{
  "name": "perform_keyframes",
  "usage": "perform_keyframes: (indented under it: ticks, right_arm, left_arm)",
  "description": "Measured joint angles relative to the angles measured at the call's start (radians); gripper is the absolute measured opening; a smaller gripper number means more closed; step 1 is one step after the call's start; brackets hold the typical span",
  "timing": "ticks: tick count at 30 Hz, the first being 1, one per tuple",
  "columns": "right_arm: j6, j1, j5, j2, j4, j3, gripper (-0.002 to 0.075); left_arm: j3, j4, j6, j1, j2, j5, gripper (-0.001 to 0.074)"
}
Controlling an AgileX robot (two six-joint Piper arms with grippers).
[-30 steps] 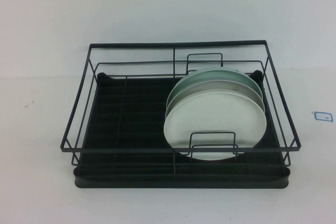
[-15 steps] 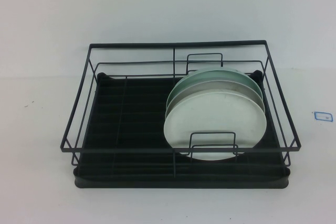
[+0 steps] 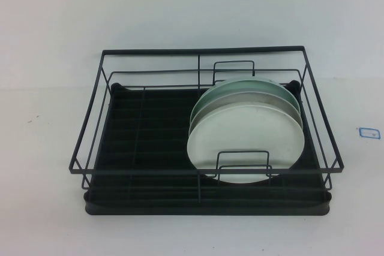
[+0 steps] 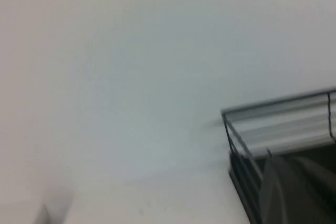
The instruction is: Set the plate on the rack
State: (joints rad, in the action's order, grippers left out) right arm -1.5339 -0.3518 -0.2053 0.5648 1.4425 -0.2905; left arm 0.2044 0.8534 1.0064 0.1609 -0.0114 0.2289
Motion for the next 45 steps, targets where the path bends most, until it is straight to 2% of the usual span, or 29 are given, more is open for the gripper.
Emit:
perform_keyframes:
  ticks: [3,7,12,19,21,22,27,30,33,35,37,39,41,45]
  right_arm:
    - [-0.002,0.000,-0.034,-0.007,0.055,0.002,0.0019]
    - [-0.002,0.000,-0.040,-0.068,0.096,0.040,0.0019]
    - [-0.002,0.006,-0.029,-0.182,0.125,0.170,0.0019]
    - [-0.013,0.136,0.147,-0.361,0.131,0.314,0.0019]
    - [-0.057,0.169,0.190,-0.417,0.131,0.317,0.0019]
    - [-0.084,0.175,0.205,-0.437,0.130,0.320,0.0019]
    - [-0.200,0.179,0.167,-0.499,0.128,0.313,0.0019]
    - [-0.218,0.179,0.121,-0.503,0.130,0.290,0.0019]
    - [-0.211,0.180,0.136,-0.507,0.117,0.288,0.0019]
    - [-0.121,0.182,0.169,-0.530,0.005,0.288,0.0019]
    - [0.076,0.186,0.223,-0.565,-0.239,0.286,0.0019]
    - [0.349,0.186,0.309,-0.574,-0.502,0.284,0.0019]
    - [0.556,0.186,0.418,-0.577,-0.680,0.284,0.0019]
    - [0.700,0.186,0.581,-0.577,-0.845,0.284,0.0019]
  left_arm:
    - [-0.092,0.050,0.000,0.000,0.002,-0.020,0.0000]
    - [-0.179,0.152,0.000,0.000,0.002,-0.138,0.0000]
    - [-0.205,0.238,0.000,0.000,0.002,-0.229,0.0000]
    - [-0.205,0.224,0.033,0.000,0.002,-0.229,0.0000]
    - [-0.205,0.146,0.021,0.007,0.002,-0.217,0.0000]
    - [-0.205,0.065,-0.041,0.024,0.002,-0.192,0.0000]
    - [-0.205,-0.399,-0.503,0.059,0.002,0.017,0.0000]
    - [-0.205,-0.532,-0.706,0.059,0.002,0.054,0.0000]
    - [-0.205,-0.593,-0.759,0.059,0.002,0.099,0.0000]
    - [-0.205,-0.605,-0.759,0.059,0.002,0.115,0.0000]
    - [-0.205,-0.610,-0.761,0.057,0.002,0.115,0.0000]
    - [-0.205,-0.622,-0.761,0.033,0.002,0.115,0.0000]
    - [-0.205,-0.633,-0.761,0.002,0.002,0.114,0.0000]
    - [-0.205,-0.694,-0.773,-0.049,0.002,0.114,0.0000]
